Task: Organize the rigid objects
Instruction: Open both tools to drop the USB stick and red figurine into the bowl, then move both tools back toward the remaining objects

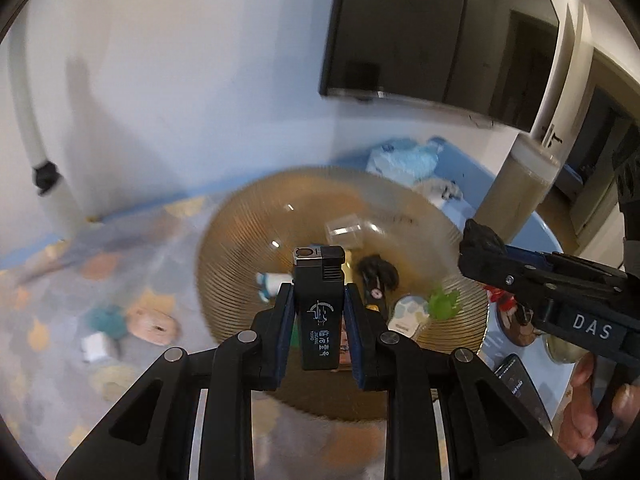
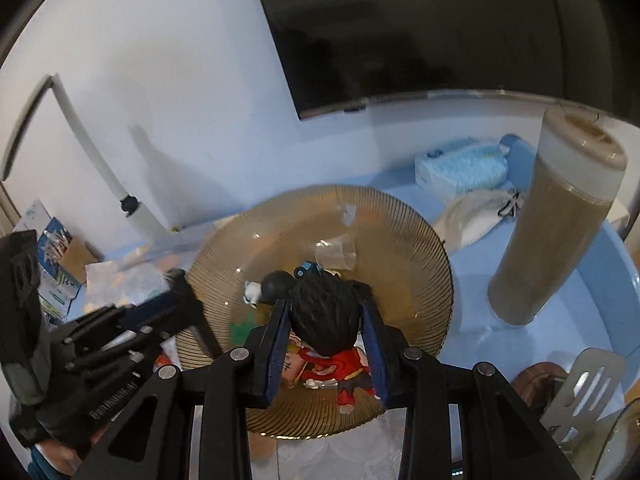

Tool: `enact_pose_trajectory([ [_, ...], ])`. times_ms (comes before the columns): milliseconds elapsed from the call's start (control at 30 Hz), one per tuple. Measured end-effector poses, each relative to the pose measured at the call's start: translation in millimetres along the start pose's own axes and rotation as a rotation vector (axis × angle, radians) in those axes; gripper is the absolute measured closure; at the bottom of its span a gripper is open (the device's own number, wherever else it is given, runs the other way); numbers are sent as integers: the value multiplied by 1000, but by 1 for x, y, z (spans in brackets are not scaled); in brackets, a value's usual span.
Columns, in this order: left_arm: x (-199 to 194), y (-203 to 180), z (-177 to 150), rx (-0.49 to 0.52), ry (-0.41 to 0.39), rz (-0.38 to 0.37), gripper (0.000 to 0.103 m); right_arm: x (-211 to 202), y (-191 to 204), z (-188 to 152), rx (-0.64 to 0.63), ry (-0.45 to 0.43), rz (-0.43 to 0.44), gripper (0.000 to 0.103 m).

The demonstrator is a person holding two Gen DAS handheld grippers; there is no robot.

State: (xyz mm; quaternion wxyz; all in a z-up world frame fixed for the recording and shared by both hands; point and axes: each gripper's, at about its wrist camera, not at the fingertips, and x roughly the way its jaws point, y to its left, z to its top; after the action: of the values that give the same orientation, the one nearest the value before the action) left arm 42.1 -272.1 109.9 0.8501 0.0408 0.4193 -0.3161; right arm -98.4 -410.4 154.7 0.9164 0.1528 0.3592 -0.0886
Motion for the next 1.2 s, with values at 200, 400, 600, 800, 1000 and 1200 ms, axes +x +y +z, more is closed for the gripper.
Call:
enact_pose_trajectory([
  [200,-32,0,-12,24,-140,57,34,-7,-6,-7,36,-22,-9,58],
  [400,-101,70,-35,-129,-207,149,34,-35,42,-24,-85,-38,63,49],
  [600,-162,141,-83,-291,-224,299,34,-56,124,-56,-259,-76,195,33],
  [800,-149,182,-140,-340,-121,385,34,-22,175,-108,-364,-39,263,16],
  [1000,-118,203,-188,-345,-34,390,34,38,182,-152,-415,72,257,16],
  [1200,-114,203,-193,-347,-33,394,34,61,175,-157,-380,112,242,16],
])
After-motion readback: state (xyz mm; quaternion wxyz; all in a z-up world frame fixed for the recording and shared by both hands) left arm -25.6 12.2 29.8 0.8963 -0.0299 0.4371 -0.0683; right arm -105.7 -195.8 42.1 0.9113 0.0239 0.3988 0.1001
